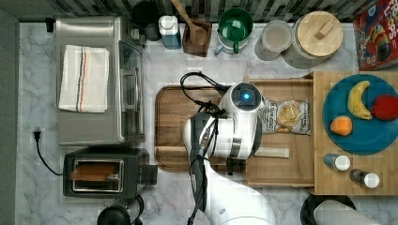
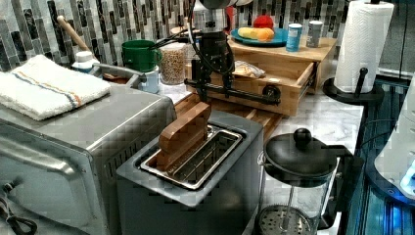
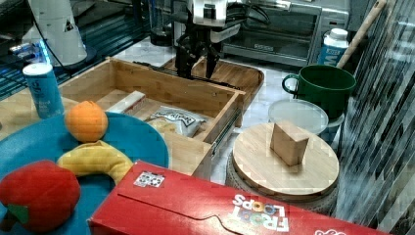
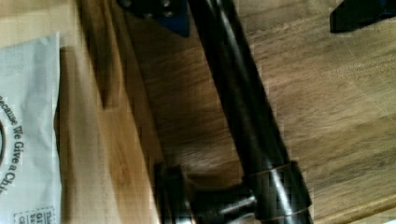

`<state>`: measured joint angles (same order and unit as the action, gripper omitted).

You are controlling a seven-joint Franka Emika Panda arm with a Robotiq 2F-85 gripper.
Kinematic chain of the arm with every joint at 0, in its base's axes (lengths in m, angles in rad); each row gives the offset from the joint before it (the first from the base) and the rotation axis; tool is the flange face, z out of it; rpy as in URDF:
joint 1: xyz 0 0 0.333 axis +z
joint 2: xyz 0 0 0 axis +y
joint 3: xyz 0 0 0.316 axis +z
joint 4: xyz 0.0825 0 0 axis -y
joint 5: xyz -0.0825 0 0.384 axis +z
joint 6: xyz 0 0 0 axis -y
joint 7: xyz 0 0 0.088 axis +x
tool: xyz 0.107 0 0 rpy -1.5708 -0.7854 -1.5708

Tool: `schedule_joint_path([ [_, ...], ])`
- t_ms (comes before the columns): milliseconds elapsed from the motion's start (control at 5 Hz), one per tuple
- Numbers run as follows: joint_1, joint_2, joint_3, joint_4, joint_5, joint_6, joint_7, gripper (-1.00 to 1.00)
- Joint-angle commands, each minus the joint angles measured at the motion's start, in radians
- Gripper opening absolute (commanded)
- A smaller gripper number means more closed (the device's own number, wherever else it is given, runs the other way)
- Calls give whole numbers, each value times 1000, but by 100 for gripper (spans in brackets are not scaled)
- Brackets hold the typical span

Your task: Open the drawer.

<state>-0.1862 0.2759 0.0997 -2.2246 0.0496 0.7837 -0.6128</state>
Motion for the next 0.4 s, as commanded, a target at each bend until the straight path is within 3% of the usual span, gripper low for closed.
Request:
schedule_joint_path([
  [200, 85, -35, 91, 14, 45, -31, 66, 100],
  [400, 82, -35, 93, 14, 44, -31, 67, 100],
])
